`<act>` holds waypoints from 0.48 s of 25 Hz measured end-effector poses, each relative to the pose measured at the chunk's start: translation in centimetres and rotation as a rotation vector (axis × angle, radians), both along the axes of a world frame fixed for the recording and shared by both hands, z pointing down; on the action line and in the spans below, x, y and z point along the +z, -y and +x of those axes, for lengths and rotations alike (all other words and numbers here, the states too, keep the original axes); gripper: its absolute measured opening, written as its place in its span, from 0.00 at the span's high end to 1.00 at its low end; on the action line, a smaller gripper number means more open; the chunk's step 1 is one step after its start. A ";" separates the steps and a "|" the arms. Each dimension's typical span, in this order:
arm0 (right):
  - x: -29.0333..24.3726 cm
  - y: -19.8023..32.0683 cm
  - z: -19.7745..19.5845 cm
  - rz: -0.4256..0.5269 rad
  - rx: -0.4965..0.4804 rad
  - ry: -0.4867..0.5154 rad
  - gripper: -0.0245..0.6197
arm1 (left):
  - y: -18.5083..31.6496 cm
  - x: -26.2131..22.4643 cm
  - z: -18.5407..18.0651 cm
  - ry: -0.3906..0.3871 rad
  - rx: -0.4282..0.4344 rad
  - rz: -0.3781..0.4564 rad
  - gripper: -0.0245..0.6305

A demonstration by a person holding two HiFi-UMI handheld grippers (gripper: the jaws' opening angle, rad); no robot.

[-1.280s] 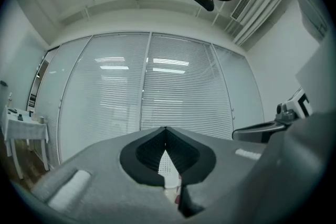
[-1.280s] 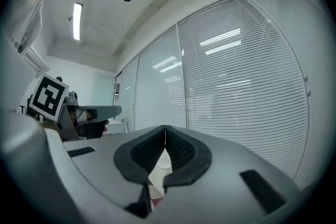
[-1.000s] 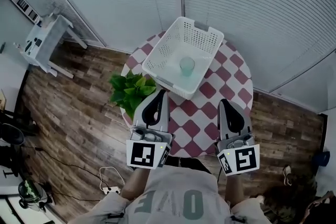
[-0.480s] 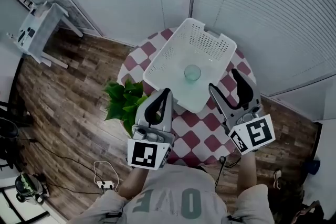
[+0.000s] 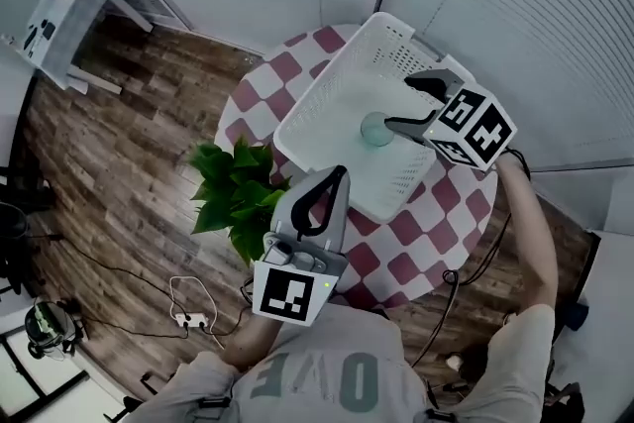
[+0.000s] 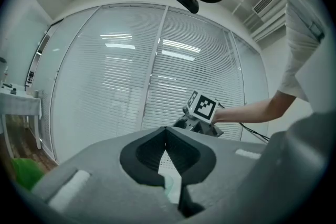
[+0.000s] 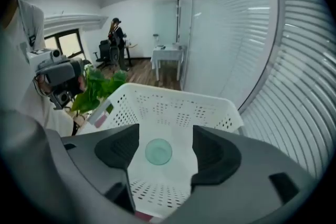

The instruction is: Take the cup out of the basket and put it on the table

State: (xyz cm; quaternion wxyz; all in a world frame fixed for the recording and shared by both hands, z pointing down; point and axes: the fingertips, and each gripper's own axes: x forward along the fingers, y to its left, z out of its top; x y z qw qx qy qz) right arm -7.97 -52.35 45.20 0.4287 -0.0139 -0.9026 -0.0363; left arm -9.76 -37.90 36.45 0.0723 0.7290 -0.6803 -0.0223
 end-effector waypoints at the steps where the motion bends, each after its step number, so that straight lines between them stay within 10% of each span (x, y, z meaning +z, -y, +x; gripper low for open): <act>1: 1.4 0.2 -0.3 -0.004 -0.035 -0.061 0.46 | 0.2 0.4 -0.1 -0.004 0.001 -0.005 0.96; 12: 13.8 0.8 -1.1 -0.116 -0.197 -0.503 0.52 | 1.0 2.7 -0.7 -0.032 0.013 -0.048 0.96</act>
